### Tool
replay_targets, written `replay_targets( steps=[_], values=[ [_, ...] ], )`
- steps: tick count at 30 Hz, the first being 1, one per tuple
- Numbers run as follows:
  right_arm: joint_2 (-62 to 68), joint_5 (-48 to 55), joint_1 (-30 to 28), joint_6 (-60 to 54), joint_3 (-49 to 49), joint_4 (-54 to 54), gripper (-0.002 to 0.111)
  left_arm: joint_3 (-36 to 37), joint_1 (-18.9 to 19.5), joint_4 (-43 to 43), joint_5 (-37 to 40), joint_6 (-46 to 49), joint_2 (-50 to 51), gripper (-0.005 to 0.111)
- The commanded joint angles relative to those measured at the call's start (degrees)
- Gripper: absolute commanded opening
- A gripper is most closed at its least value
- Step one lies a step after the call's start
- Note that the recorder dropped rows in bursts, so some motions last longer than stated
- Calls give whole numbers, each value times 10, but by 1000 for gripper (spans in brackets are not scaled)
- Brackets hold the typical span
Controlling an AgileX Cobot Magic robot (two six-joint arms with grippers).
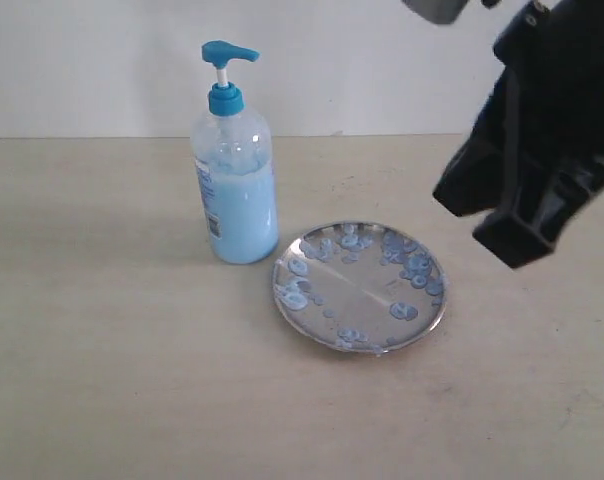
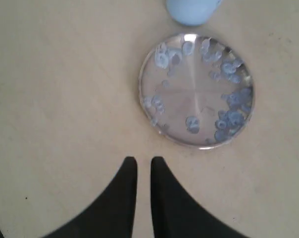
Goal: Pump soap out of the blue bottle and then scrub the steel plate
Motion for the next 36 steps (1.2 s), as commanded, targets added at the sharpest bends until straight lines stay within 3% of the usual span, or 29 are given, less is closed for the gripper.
replay_targets(
  steps=[1,4,5,6,8,9,11,14,18,21,25,31,36],
  values=[
    [-60,-36,-4,47,39,-3,0,21,0,-80,80,-51,-239,4],
    [-114,-118,-4,82,72,-3,0,23,0,-81,232,-55,-334,4],
    [-150,-188,-4,90,98,-3,0,28,-1,-88,382,-55,-334,4],
    [-167,-215,-4,90,110,-1,0,36,-1,-100,435,-47,-334,4],
    [-210,-314,-4,90,153,7,0,76,-1,-155,386,22,-317,4],
    [-220,-383,-4,88,186,7,0,112,-1,-183,272,64,-313,4],
    [-204,-499,-4,65,228,2,0,170,-1,-186,173,63,-312,4],
    [-148,-582,-4,58,250,1,0,231,-1,-187,152,31,-312,4],
    [-17,-600,-4,95,240,3,0,293,-1,-191,144,-82,-312,4],
    [96,-575,-4,135,197,3,0,328,-1,-188,124,-94,-312,4],
    [242,-453,-5,165,86,3,0,335,-1,-185,139,-88,-312,4],
    [430,-180,-16,166,-106,4,0,335,-1,-188,117,-88,-312,4],
    [490,58,-16,157,-201,-41,0,335,-1,-271,108,-88,-312,4]
  ],
)
